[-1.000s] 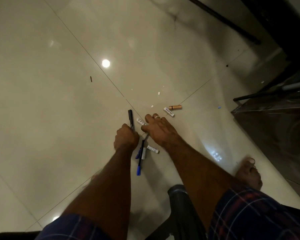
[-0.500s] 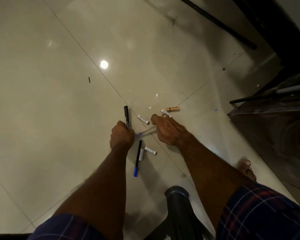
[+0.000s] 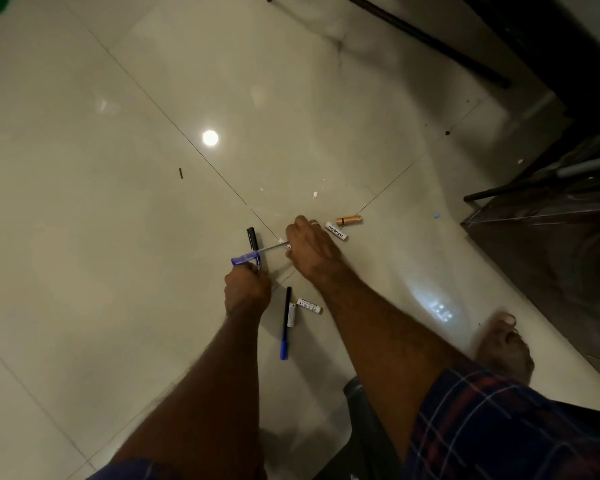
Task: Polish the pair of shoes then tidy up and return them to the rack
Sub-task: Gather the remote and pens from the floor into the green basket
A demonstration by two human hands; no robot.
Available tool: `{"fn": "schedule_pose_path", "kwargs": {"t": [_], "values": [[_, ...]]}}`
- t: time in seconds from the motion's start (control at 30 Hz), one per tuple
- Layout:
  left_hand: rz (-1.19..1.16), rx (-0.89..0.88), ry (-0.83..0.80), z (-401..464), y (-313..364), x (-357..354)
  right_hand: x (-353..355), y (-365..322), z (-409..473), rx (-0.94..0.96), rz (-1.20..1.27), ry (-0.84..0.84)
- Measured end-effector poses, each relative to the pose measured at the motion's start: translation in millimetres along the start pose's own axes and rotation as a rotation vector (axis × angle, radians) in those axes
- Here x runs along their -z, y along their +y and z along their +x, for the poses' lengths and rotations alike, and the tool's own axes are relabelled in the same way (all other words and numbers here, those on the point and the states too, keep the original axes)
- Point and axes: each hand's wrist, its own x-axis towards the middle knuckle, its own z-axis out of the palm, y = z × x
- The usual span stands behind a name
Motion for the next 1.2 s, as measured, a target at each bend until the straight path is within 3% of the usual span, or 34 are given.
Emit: {"fn": "schedule_pose_path", "kwargs": {"t": [0.1, 0.33, 0.57, 0.67, 0.77, 0.9, 1.07, 1.2], "values": [[0.06, 0.003, 0.012, -2.7, 0.9, 7.7, -0.4, 2.3, -5.0, -0.005, -0.01, -0.02], [0.063, -0.093, 0.004, -34.7, 52.6, 26.2, 59.7, 29.9, -37.3, -0.228, 0.283, -0.043], [-0.01, -0.393, -0.057, -143.7, 145.3, 65.1, 181.9, 43.7, -127.7, -0.411, 0.415, 0.055], [-0.196, -0.479, -0.195, -216.4, 174.2, 83.1, 237.5, 48.2, -193.4, -0.495, 0.523, 0.177], [-0.298, -0.576, -0.306, -290.1, 196.2, 92.2, 279.0, 47.6, -260.9, -0.589, 0.809, 0.307], [-0.245, -0.802, -0.447, -395.9, 222.4, 86.5, 325.4, 42.9, -360.1, -0.646, 1.171, 0.529], [-0.157, -1.044, -0.608, -522.8, 269.3, 43.0, 372.2, 85.0, -483.7, -0.823, 1.342, 0.958], [-0.025, -1.189, -0.62, -610.2, 315.7, -7.7, 403.8, 141.8, -577.5, -0.952, 1.623, 1.056]]}}
